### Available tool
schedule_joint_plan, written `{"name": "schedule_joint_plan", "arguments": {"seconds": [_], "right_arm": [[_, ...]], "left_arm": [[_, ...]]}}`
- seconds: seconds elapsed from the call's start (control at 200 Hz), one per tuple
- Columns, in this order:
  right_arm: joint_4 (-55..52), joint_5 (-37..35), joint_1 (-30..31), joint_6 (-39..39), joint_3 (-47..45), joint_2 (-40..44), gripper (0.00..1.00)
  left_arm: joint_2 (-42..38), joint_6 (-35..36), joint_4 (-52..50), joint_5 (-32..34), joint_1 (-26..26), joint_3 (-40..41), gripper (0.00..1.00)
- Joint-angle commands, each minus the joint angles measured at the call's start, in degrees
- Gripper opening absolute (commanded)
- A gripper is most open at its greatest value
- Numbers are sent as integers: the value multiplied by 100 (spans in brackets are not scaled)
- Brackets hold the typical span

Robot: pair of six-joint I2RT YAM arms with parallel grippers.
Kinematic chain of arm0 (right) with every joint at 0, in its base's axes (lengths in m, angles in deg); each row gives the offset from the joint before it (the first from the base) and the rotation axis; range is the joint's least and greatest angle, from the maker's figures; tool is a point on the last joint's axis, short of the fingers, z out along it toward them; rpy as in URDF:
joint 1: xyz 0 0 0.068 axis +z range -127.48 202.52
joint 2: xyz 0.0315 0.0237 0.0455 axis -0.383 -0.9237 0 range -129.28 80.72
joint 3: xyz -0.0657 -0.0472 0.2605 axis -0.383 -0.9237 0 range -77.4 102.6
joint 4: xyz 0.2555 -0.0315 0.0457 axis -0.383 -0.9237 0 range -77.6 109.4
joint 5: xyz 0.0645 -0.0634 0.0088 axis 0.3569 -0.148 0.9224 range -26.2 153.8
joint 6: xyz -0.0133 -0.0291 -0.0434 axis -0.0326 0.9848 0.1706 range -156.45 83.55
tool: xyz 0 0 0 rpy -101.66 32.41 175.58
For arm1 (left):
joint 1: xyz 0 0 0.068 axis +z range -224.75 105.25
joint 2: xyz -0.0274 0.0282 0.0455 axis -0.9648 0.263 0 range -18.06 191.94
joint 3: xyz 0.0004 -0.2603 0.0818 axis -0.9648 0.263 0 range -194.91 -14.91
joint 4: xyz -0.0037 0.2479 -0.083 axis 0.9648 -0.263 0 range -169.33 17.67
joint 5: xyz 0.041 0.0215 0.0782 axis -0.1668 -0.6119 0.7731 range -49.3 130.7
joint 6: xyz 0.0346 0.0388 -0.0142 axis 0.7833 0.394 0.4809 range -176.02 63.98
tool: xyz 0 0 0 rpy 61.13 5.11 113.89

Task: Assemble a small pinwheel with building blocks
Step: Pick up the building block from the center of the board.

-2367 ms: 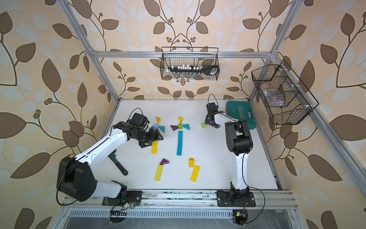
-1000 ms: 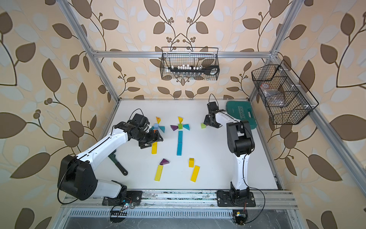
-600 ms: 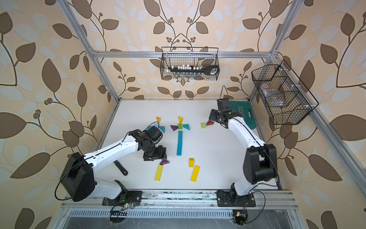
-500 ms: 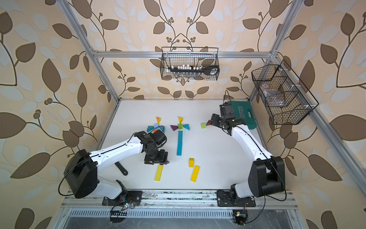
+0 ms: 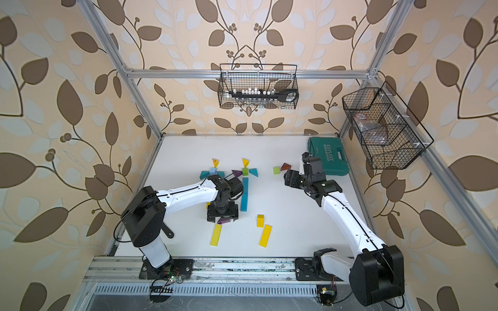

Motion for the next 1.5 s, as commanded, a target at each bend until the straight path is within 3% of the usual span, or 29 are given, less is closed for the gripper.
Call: {"name": "schedule_joint_plan", "arguments": {"seconds": [0.0,0.24,0.515,0.77,0.95,1.21,1.42,1.494], "right_arm": [[73,260,9,146,-168,35,79],[96,257,6,316,-245,266,80],[281,344,9,358,-399,280,80],[315,354,9,389,-461,330,80],[280,353,8,377,-459,330,80],[206,338,8,309,-410,330,80],[-66,112,-15,260,-314,404,79],[-205,19,-62,237,-274,418,79]], "left_arm": [[147,-464,-310,196,-18,-73,84],[475,-688,-234,249,-10,-265,82],[509,-1082,141,112,-9,-15,69],[827,-930,164,71,-8,-326,62],[866,-468,100,149,-10,-433,53],[324,453,-257,395,-10,-424,48],[103,1437,-825,720,-1,-1327,45],[218,1628,-1011,696,27,-1707,36]]}}
